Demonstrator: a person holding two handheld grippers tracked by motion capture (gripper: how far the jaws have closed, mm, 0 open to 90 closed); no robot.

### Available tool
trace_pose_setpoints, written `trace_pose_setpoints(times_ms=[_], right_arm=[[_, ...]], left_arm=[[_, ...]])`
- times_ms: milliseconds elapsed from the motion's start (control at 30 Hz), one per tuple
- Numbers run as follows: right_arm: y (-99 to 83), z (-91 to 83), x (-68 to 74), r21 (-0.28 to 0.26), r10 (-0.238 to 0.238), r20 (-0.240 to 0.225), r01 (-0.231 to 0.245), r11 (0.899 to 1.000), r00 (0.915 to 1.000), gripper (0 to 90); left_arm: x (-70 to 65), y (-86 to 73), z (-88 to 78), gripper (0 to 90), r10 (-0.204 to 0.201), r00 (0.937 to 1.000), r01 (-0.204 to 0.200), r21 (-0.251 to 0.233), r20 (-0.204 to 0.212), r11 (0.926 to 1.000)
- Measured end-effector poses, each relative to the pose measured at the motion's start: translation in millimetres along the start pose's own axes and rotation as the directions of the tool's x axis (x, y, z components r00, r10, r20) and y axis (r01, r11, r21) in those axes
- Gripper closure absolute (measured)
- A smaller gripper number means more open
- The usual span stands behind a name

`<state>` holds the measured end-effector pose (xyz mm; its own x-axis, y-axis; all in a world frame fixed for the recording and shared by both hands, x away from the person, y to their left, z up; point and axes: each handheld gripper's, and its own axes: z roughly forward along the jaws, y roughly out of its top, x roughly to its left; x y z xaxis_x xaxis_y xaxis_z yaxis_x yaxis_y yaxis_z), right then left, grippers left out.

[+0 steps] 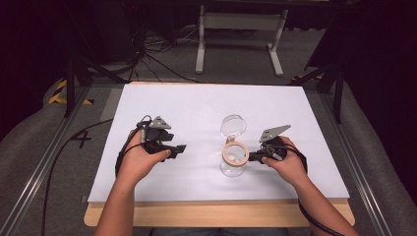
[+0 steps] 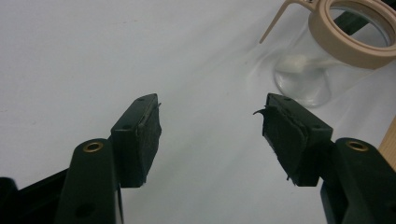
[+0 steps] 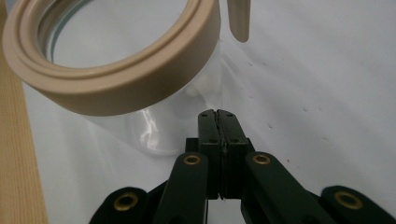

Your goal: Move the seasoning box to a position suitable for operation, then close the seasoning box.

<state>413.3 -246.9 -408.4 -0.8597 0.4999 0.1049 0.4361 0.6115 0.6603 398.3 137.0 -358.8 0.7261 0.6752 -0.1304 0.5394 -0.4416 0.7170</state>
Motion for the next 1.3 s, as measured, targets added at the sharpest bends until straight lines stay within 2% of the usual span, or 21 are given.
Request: trace_pose_setpoints(times_ms=[200,400,500,567,733,833,900,967,1100,1300], right_arm=[[0.1,0.6,6.0,0.007,-0.011,-0.007,0.011,1.000,0.9999,90.0],[-1.3,0.9,10.8,0.009,-0.008,-0.008,0.008,1.000,0.9999,90.0],[-1.9,1.0,11.9,0.008,-0.015,-0.008,0.015,1.000,0.9999,90.0],[-2.7,0.1,11.4,0.003,-0.011,-0.014,0.011,1.000,0.9998,90.0],[-1.5,-15.9,8.4,-0.048,0.011,0.003,-0.011,0.999,0.9999,90.0],[-0.5,-22.4,8.9,-0.058,0.018,0.011,-0.017,0.998,0.9998,90.0],[1.4,-30.5,10.1,-0.086,0.019,0.008,-0.018,0.996,0.9998,90.0],[3.9,-37.4,12.5,-0.108,0.021,0.004,-0.020,0.994,0.9998,90.0],[11.7,-48.1,20.9,-0.160,0.013,-0.013,-0.015,0.987,0.9998,90.0],[23.2,-53.8,33.6,-0.210,-0.018,-0.037,0.009,0.978,0.9991,90.0]], left_arm=[[1.1,1.0,3.5,42.1,0.007,0.9997,-0.007,0.002,0.023,1.0000],[3.5,2.9,6.1,50.3,0.017,0.9976,-0.017,0.009,0.067,0.9998],[2.1,3.5,7.9,52.9,0.003,0.9967,-0.003,0.003,0.081,1.0000],[2.6,4.6,7.8,57.6,0.018,0.9958,-0.019,0.001,0.089,0.9998],[3.2,7.9,8.2,75.8,0.012,0.9903,-0.009,-0.023,0.138,0.9997],[3.6,9.9,8.6,85.5,0.015,0.9910,-0.012,-0.024,0.133,0.9996],[4.2,12.3,8.6,88.2,0.009,0.9934,-0.004,-0.044,0.115,0.9990],[4.4,16.3,8.4,89.8,0.016,0.9943,-0.012,-0.040,0.106,0.9991],[2.4,27.4,8.5,90.0,0.029,0.9927,-0.021,-0.070,0.117,0.9973],[-5.5,52.2,14.1,90.0,0.067,0.9898,-0.057,-0.081,0.126,0.9951]])
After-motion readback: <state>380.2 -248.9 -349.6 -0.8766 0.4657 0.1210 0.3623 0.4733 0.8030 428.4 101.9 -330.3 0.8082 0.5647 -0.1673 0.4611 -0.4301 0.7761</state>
